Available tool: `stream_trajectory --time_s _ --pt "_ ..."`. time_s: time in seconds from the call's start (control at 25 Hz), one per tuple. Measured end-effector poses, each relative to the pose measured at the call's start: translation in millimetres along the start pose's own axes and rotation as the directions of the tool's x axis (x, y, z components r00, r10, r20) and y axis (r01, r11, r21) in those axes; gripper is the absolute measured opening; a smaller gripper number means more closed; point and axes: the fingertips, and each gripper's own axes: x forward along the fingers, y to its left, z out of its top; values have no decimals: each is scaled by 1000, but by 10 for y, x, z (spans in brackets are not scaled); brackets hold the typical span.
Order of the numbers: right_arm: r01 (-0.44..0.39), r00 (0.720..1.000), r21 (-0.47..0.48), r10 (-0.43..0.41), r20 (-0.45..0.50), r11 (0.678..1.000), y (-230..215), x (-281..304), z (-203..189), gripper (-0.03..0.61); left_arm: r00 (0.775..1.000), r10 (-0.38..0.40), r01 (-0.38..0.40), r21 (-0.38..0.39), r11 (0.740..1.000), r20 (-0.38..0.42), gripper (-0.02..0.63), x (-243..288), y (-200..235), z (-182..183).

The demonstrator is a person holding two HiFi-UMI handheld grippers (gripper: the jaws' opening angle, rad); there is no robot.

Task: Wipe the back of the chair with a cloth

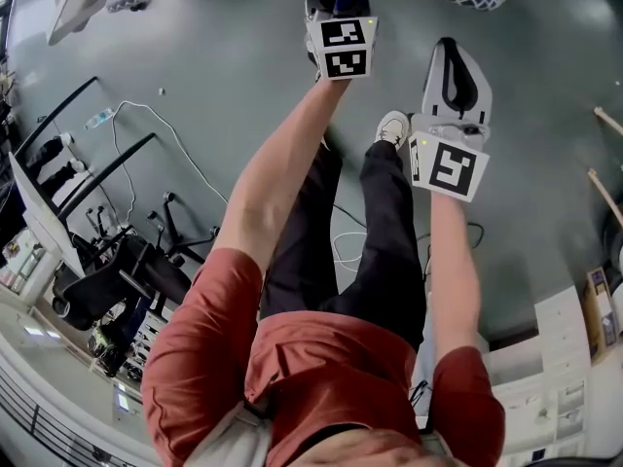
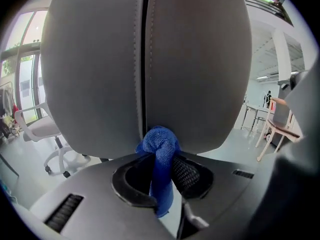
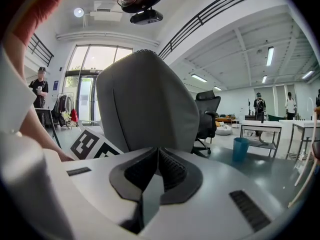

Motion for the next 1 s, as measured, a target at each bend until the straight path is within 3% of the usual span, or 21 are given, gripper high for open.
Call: stream_trajectory --time_s 0.36,0.64,1.0 --pt "-10 1000 32 10 -20 999 -3 -58 -51 25 1000 -4 2 -103 995 -26 89 28 -117 98" --pt "-5 1000 32 5 -1 999 -7 -122 85 25 1000 -23 23 -94 995 9 89 -231 -191 348" --pt "36 998 36 -37 41 999 -52 -331 416 25 998 -37 39 -45 998 49 89 -949 -222 1020"
